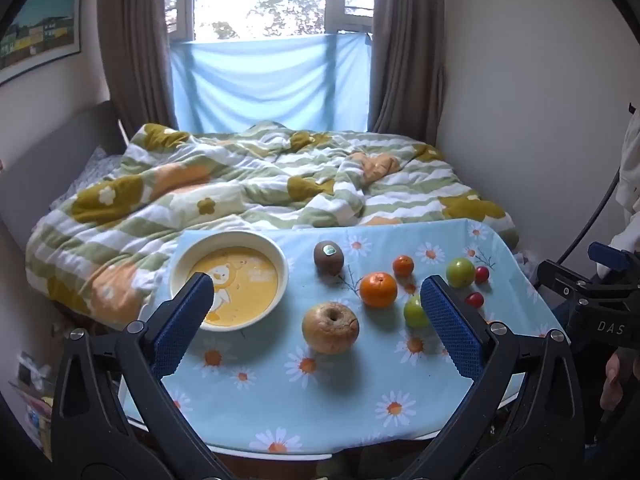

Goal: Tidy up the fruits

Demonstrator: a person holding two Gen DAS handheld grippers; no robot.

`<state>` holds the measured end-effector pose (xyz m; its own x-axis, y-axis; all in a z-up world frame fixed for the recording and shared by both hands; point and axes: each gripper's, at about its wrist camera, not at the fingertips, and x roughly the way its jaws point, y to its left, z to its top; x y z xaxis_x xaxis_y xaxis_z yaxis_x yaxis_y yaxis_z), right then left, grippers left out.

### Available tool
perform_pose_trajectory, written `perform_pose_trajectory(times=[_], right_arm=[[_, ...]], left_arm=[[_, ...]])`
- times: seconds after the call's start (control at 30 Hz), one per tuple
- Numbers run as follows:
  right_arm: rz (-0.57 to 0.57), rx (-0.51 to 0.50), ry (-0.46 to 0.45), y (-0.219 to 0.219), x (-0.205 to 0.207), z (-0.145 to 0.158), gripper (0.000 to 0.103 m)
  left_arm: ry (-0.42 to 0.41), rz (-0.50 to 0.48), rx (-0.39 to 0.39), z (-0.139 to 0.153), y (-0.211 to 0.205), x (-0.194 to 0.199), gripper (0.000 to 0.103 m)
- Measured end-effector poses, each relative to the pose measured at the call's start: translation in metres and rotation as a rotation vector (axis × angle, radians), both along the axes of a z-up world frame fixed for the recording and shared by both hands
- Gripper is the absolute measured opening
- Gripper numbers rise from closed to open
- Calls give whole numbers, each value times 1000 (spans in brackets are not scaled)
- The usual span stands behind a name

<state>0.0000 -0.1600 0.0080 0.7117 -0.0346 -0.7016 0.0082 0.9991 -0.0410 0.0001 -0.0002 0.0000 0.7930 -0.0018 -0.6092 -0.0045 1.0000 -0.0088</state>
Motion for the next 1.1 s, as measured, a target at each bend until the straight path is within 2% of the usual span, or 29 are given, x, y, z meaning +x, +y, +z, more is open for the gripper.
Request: perform_pose_trajectory(times=[0.5,1.1], right_arm=[[-1,-3,11,-2,3,-6,103],[-3,-3,16,-4,4,-6,103]], left_arm=[[7,9,-7,-12,-4,7,103],[10,13,-6,-8,-3,8,103]])
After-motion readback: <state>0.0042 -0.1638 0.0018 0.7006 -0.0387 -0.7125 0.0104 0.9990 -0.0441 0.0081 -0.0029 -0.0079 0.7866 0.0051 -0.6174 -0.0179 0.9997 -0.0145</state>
